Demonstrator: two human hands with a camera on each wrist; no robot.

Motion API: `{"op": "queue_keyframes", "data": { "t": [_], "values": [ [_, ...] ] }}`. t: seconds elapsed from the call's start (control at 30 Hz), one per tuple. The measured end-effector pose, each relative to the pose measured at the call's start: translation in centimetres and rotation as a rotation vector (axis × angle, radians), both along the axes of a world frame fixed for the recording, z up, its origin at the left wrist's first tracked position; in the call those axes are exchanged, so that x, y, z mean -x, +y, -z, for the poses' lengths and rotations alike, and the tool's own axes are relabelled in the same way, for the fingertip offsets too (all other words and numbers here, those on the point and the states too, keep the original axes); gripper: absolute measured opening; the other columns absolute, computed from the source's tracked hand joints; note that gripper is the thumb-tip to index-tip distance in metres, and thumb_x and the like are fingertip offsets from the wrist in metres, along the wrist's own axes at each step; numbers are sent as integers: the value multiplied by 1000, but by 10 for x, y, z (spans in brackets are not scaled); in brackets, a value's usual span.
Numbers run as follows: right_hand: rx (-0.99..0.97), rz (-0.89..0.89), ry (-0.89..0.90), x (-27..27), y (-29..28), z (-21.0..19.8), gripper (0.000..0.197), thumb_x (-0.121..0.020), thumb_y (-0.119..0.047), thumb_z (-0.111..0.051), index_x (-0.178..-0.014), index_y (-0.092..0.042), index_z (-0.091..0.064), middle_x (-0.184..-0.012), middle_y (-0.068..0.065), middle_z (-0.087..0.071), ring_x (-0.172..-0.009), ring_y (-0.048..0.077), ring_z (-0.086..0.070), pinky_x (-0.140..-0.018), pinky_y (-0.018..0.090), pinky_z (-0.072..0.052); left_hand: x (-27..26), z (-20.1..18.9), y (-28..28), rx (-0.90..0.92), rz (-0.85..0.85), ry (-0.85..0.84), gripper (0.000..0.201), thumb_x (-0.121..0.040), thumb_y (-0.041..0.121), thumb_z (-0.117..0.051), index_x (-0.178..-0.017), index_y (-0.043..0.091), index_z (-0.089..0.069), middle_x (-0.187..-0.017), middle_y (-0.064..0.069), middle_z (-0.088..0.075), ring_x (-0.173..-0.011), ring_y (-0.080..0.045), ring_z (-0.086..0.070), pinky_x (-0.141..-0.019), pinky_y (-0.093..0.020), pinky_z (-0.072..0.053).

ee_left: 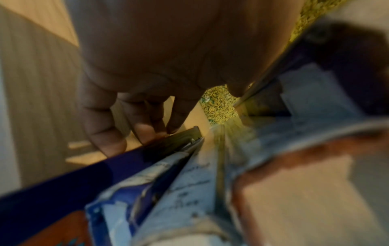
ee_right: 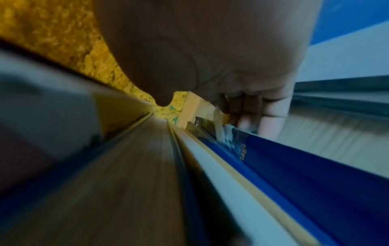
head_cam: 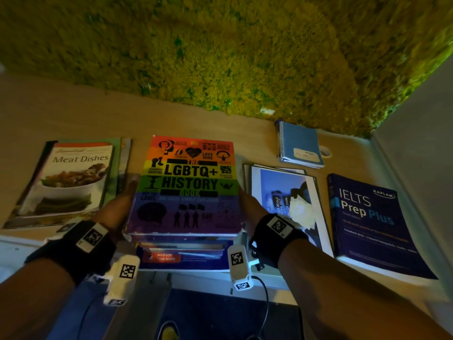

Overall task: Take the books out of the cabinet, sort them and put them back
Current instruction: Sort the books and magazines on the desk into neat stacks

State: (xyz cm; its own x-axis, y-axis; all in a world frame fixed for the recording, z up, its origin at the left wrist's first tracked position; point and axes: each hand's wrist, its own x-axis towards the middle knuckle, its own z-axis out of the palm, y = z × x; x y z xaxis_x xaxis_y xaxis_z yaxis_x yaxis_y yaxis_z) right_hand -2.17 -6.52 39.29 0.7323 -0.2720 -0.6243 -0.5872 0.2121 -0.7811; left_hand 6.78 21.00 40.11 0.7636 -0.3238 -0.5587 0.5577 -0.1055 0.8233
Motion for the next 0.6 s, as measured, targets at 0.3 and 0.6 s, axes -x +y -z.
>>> {"op": "queue_keyframes", "data": {
  "t": [0.3, 0.6],
  "values": [
    [40, -33, 66, 12, 15, 0, 26, -96, -36, -66, -78, -19, -68, -66, 1, -65, -63, 20, -62, -73, 32, -47, 0, 14, 38, -163, 173, 73, 91, -65, 94, -48, -125, 27, -67, -118, -19, -70, -110, -46, -65, -89, -72, -47],
    [85, -391, 299, 43, 24, -32, 37, -73, -48, -62, -82, -13, -56, -88, 13, -55, -73, 27, -54, -75, 37, -49, 44, -24, 34, -364, 145, 108, 79, -67, 93, -40, -109, 33, -68, -109, -14, -72, -97, -46, -66, -71, -67, -54]
  ]
}}
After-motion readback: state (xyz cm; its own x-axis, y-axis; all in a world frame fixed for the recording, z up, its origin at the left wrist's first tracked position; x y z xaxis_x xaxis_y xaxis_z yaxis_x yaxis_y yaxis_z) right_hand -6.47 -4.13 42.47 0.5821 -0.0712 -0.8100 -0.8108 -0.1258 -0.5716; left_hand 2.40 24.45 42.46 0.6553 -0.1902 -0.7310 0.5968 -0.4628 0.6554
